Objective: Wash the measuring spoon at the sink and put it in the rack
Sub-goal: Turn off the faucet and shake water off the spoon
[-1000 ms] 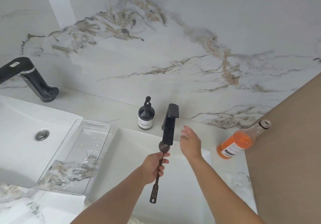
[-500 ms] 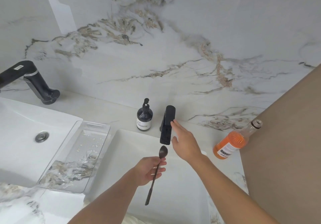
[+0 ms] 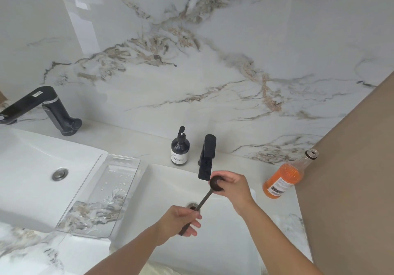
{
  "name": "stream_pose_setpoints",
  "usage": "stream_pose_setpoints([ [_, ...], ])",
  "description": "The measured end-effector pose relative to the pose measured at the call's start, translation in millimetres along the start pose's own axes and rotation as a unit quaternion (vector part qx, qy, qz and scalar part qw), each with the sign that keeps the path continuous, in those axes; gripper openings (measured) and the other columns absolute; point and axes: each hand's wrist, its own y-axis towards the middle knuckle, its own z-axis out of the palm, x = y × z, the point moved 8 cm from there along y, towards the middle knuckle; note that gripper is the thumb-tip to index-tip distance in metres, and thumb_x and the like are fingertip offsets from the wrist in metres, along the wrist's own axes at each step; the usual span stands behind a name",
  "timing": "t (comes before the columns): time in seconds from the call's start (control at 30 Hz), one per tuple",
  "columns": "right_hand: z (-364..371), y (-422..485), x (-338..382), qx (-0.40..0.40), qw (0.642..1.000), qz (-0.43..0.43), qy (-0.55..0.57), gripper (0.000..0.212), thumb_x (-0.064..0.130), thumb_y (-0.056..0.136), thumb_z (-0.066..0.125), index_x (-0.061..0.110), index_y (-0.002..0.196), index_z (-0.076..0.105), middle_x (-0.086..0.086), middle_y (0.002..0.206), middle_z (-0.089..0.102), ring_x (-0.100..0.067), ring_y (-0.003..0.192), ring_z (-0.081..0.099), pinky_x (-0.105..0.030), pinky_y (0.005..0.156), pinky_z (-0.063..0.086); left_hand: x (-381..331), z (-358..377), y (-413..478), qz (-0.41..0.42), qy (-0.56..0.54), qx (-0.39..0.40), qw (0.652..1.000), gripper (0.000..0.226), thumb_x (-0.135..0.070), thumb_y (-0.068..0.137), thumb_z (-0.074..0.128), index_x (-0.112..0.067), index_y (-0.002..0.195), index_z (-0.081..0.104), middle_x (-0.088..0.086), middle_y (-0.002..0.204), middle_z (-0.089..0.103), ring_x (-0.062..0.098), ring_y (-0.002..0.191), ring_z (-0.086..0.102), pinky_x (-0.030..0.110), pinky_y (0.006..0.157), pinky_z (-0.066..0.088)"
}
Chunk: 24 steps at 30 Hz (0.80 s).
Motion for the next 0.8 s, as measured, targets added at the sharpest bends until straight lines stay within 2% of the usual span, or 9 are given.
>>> stream_pose_setpoints([
  [0.07,5,-8,25,0.029,0.998,-0.044,-0.03,0.038,-0.015,0.083,0.056,0.015,0.086,0.079,-0.016,0.096,0.077,-0.03,0.085,0.072,-0.038,0.076,0.062,7,-3,-4,0.001,-0.02,0.017,1.0,0.031,-0.045,0.086,0.068,-0.022,0.103,0.08,0.0,0.099,0.079,0.017,0.086,0.075,0.028,0.079,0.057],
  [0.13,17,-16,47,0.086,0.99,-0.076,-0.08,0.035,-0.006,0.083,0.066,0.025,0.091,0.08,-0.011,0.097,0.079,-0.024,0.086,0.073,-0.036,0.083,0.061,6,-5,-6,-0.003,-0.031,0.031,0.999,0.031,-0.045,0.083,0.071,-0.023,0.104,0.08,-0.004,0.102,0.077,0.017,0.095,0.074,0.03,0.086,0.057],
  [0.23,39,-30,68,0.173,0.974,-0.089,-0.116,0.036,0.002,0.084,0.07,0.033,0.099,0.078,0.0,0.102,0.079,-0.013,0.09,0.072,-0.036,0.095,0.051,-6,-14,-4,0.01,-0.073,0.016,0.997,0.022,-0.032,0.087,0.073,-0.02,0.103,0.081,0.001,0.107,0.077,0.023,0.104,0.075,0.035,0.095,0.057],
  [0.3,52,-35,83,0.208,0.966,-0.104,-0.108,0.036,-0.001,0.088,0.066,0.03,0.102,0.077,0.002,0.111,0.071,-0.011,0.098,0.071,-0.036,0.101,0.05,-19,-23,0,0.021,-0.095,0.007,0.995,0.016,-0.018,0.092,0.07,-0.014,0.104,0.08,0.007,0.108,0.077,0.026,0.107,0.074,0.033,0.091,0.059],
  [0.43,66,-34,112,0.238,0.952,-0.126,-0.147,0.031,0.004,0.092,0.063,0.024,0.114,0.073,0.006,0.113,0.066,-0.022,0.114,0.067,-0.05,0.11,0.045,-49,-47,0,0.026,-0.096,-0.006,0.995,0.02,0.0,0.094,0.062,0.0,0.111,0.073,0.011,0.106,0.076,0.026,0.101,0.076,0.028,0.08,0.061],
  [0.57,77,-42,137,0.309,0.925,-0.154,-0.158,0.027,0.004,0.092,0.064,0.011,0.116,0.073,0.008,0.109,0.067,-0.018,0.11,0.068,-0.034,0.103,0.05,-82,-75,-7,0.048,-0.055,-0.052,0.996,0.02,0.009,0.09,0.062,0.004,0.107,0.073,0.014,0.104,0.075,0.023,0.099,0.074,0.026,0.083,0.061],
  [0.7,91,-64,132,0.338,0.875,-0.245,-0.246,0.029,0.003,0.082,0.075,0.012,0.109,0.077,0.005,0.105,0.063,-0.004,0.101,0.063,-0.014,0.09,0.047,-115,-110,-15,0.085,-0.019,-0.134,0.987,0.029,0.021,0.081,0.064,0.012,0.107,0.072,0.015,0.088,0.075,0.025,0.087,0.069,0.022,0.077,0.062],
  [0.73,94,-69,120,0.341,0.861,-0.257,-0.276,0.03,0.003,0.079,0.077,0.013,0.108,0.077,0.006,0.104,0.061,-0.002,0.099,0.061,-0.012,0.09,0.046,-122,-120,-19,0.098,-0.001,-0.157,0.983,0.03,0.023,0.08,0.063,0.014,0.107,0.071,0.013,0.081,0.075,0.025,0.082,0.068,0.022,0.075,0.062],
  [0.8,96,-79,92,0.349,0.838,-0.257,-0.33,0.033,0.005,0.078,0.078,0.016,0.109,0.077,0.006,0.106,0.056,-0.002,0.101,0.06,-0.014,0.095,0.048,-135,-136,-24,0.123,0.037,-0.192,0.973,0.029,0.024,0.077,0.065,0.015,0.104,0.072,0.013,0.075,0.076,0.028,0.081,0.068,0.031,0.081,0.062],
])
